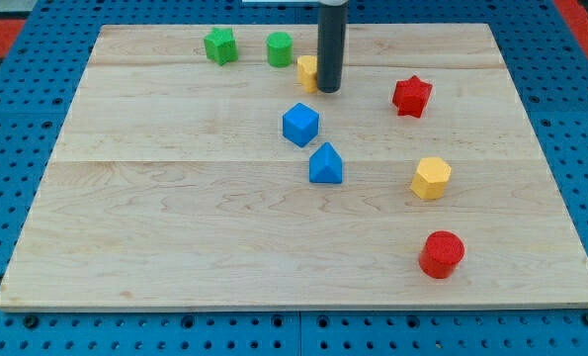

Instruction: Move the yellow heart left to the green star

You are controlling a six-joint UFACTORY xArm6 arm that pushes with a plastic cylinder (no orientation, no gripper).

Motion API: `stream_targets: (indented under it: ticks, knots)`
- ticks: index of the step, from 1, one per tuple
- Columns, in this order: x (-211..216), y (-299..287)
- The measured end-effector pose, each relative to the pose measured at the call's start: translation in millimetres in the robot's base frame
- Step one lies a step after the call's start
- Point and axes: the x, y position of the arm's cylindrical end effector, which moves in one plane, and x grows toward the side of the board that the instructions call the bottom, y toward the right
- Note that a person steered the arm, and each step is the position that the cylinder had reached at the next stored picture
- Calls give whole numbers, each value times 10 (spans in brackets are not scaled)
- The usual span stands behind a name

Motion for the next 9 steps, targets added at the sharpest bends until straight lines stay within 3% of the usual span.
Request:
stream_targets:
  ticks: [2, 4, 6, 8, 9]
  knots:
    - [-342, -35]
    - [34, -152]
    - [-90, -1363]
    - [485, -1763]
    - [532, -2185]
